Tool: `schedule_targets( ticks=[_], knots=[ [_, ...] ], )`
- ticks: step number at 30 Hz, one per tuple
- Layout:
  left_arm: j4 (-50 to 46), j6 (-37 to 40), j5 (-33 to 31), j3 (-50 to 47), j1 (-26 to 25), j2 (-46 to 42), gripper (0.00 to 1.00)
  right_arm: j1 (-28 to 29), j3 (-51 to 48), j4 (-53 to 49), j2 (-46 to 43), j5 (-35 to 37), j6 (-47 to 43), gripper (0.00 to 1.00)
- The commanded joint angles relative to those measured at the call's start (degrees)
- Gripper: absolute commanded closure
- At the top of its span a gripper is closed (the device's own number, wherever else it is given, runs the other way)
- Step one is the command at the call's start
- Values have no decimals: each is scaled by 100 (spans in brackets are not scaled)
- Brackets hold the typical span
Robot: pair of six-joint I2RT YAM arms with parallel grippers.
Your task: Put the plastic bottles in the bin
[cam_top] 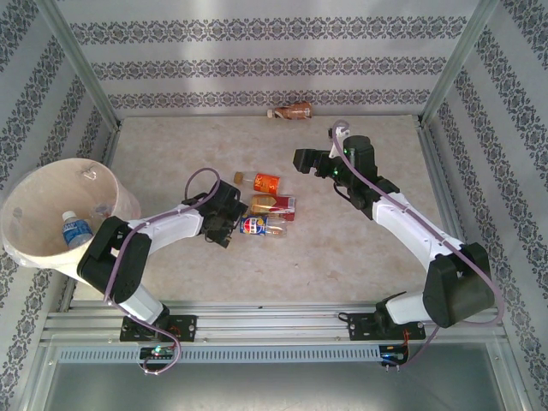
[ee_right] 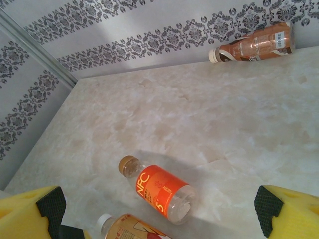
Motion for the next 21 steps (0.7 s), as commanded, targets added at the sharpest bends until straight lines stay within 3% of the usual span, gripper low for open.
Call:
schedule_targets(
  ticks=[1, 12, 17, 21],
  knots=[
    [392, -357, -317, -264, -68, -13, 15, 12, -54, -52, -96, 122, -168, 2],
    [526, -114, -846, -542, -60, -278, 43, 18, 101, -117, 36, 82, -183, 2],
    [889, 610, -1058, -646, -27, -665, 44, 28, 133, -117, 50, 79, -198, 2],
    [320, 1401, -1563, -360, -34, -1087, 44, 27, 196, -118, 77, 30, -243, 2]
  ],
)
